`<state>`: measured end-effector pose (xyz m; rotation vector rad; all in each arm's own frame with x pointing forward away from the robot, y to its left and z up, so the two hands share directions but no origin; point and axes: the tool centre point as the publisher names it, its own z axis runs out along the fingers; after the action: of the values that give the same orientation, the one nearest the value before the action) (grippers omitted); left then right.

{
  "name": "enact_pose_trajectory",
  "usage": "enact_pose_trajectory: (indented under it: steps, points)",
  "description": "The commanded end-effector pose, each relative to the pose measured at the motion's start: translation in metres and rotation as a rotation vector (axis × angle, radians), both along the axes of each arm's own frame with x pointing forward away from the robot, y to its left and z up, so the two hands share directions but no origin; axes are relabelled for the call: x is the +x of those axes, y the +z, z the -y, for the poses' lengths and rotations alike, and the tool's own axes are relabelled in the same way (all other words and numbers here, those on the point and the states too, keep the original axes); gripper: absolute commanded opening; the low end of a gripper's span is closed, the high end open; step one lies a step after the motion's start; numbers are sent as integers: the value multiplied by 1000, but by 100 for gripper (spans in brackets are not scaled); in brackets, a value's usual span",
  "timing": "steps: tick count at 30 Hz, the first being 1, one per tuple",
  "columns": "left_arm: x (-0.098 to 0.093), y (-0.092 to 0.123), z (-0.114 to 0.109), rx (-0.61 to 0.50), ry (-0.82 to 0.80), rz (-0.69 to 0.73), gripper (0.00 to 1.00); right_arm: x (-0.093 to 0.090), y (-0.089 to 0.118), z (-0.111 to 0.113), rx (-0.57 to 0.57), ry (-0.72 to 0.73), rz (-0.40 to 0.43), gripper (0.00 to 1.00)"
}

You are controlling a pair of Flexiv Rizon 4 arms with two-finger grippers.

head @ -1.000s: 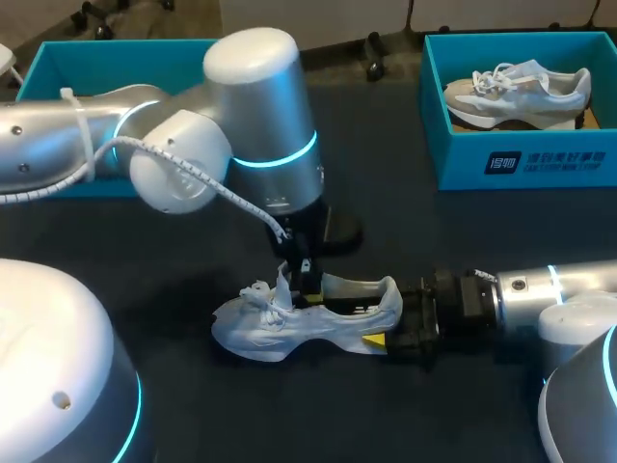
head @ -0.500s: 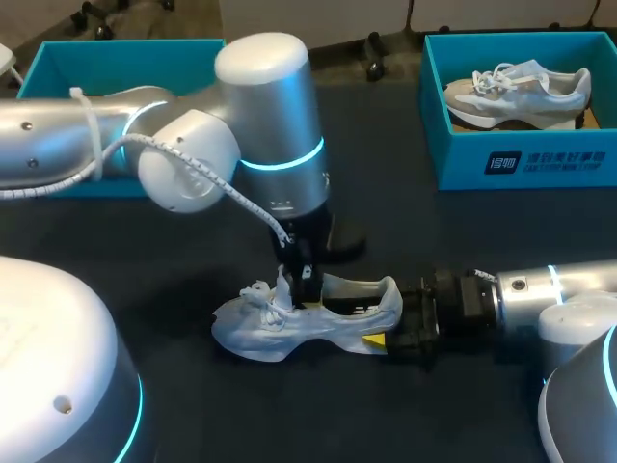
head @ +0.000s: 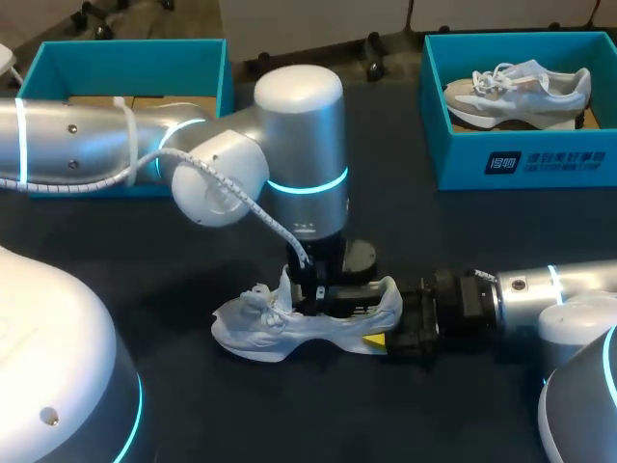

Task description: Take the shoe out of the shoebox, open the shoe tongue, remove and reinsert the insole, then place the shoe into the shoebox

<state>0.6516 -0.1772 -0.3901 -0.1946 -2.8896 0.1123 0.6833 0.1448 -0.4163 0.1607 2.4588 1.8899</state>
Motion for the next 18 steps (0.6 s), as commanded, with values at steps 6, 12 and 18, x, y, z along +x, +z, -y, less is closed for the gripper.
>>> enact_pose_trajectory:
  steps: [6, 12, 18]
  points:
    - [-9, -9, 2, 4, -17, 34, 0, 0, 0, -1, -2, -1, 0, 0]
    - [-7, -12, 5, 26, -30, 79, 12, 0, 0, -1, -2, -1, 0, 0]
    - [3, -20, 7, 47, -21, 137, 20, 0, 0, -1, -2, -1, 0, 0]
